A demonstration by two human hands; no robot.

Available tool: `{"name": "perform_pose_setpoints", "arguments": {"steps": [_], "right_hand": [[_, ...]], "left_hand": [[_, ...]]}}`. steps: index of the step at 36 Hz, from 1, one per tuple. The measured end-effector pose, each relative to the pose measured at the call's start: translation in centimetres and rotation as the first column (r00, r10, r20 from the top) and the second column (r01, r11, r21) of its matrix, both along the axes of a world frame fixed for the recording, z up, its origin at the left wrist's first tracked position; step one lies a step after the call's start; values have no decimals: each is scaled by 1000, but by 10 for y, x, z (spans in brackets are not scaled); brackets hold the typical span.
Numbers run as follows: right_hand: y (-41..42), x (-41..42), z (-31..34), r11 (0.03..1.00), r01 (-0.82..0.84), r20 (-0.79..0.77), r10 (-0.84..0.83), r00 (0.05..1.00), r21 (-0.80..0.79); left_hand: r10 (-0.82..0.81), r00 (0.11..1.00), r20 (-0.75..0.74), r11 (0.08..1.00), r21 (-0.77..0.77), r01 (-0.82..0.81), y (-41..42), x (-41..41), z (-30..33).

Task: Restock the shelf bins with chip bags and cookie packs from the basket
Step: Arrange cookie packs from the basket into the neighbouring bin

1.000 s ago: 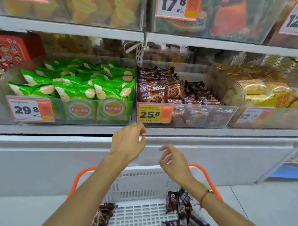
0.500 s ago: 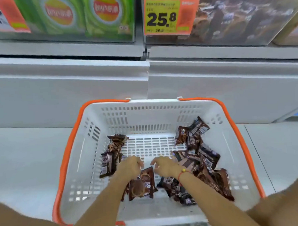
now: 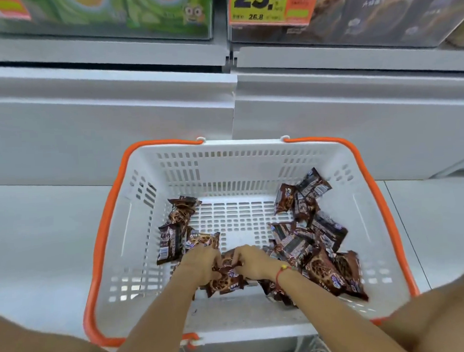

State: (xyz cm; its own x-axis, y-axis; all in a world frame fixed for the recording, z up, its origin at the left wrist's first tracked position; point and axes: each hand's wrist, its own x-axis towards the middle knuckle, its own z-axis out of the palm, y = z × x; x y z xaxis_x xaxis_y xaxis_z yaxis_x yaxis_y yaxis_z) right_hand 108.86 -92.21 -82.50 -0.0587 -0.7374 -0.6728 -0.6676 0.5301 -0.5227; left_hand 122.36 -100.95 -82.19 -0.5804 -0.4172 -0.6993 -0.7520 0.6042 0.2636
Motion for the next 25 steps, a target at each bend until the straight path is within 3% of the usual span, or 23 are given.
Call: {"name": "perform_pose_setpoints", "arguments": {"steps": [4, 10, 16, 20, 25], "right_hand": [[-20, -19, 27, 999, 43, 35, -43, 998, -8], [-65, -72, 107, 994, -17, -66, 10, 998, -107], [-87, -114, 216, 958, -80, -172, 33, 985, -274], [-77, -125, 277, 902, 122, 46, -114, 992, -414], [-68, -128, 303, 691, 448, 305, -329, 893, -567]], "left_hand": [[67, 996, -55, 996, 67, -64, -17, -14, 21], [116, 980, -162, 989, 105, -100, -53, -63, 91], [-37, 958, -286, 999, -34, 28, -88, -101, 201], [-32, 915, -403, 999, -23, 25, -94, -106, 265], [235, 749, -620, 972, 165, -168, -93, -105, 289]]}}
